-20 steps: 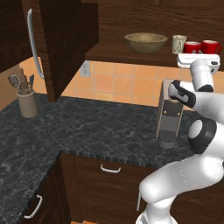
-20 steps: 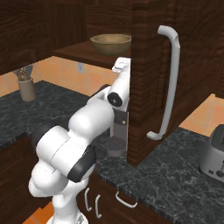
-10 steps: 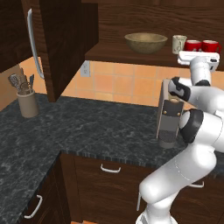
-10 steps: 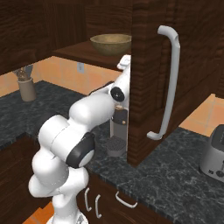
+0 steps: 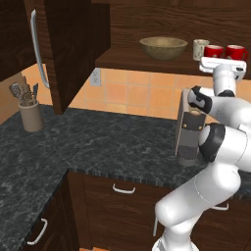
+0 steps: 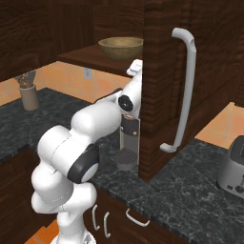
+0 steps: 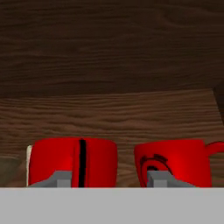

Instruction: Gather all objects into one cabinet and sort the glasses and bowls to opposite sides.

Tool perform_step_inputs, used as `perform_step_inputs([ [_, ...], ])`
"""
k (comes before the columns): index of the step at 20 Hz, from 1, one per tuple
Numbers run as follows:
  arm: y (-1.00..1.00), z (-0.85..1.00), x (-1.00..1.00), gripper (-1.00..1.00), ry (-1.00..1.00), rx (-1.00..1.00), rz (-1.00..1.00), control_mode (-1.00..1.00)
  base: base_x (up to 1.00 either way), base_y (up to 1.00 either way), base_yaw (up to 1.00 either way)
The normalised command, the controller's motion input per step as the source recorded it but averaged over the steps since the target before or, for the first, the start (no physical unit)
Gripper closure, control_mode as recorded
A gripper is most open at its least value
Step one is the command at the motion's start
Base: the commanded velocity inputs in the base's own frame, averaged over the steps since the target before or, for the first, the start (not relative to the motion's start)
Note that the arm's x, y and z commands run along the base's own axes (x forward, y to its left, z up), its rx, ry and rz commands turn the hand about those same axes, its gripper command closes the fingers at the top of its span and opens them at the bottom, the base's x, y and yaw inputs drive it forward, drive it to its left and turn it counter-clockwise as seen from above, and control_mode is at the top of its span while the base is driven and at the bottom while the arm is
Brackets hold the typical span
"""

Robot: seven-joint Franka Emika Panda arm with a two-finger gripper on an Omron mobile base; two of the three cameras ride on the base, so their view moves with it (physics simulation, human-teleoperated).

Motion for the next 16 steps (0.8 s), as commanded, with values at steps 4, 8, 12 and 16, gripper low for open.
perform_step_inputs([
  [4, 0.00, -0.42, 0.00, -1.00, -0.13, 0.00, 0.00, -1.00, 0.00, 0.00, 0.00],
  [8, 0.00, -0.51, 0.01, -1.00, -0.12, 0.00, 0.00, -1.00, 0.00, 0.00, 0.00],
  [12, 0.00, -0.50, 0.00, -1.00, -0.15, 0.00, 0.00, -1.00, 0.00, 0.00, 0.00],
  [16, 0.08, -0.28, -0.15, -1.00, -0.29, 0.00, 0.01, -1.00, 0.00, 0.00, 0.00],
])
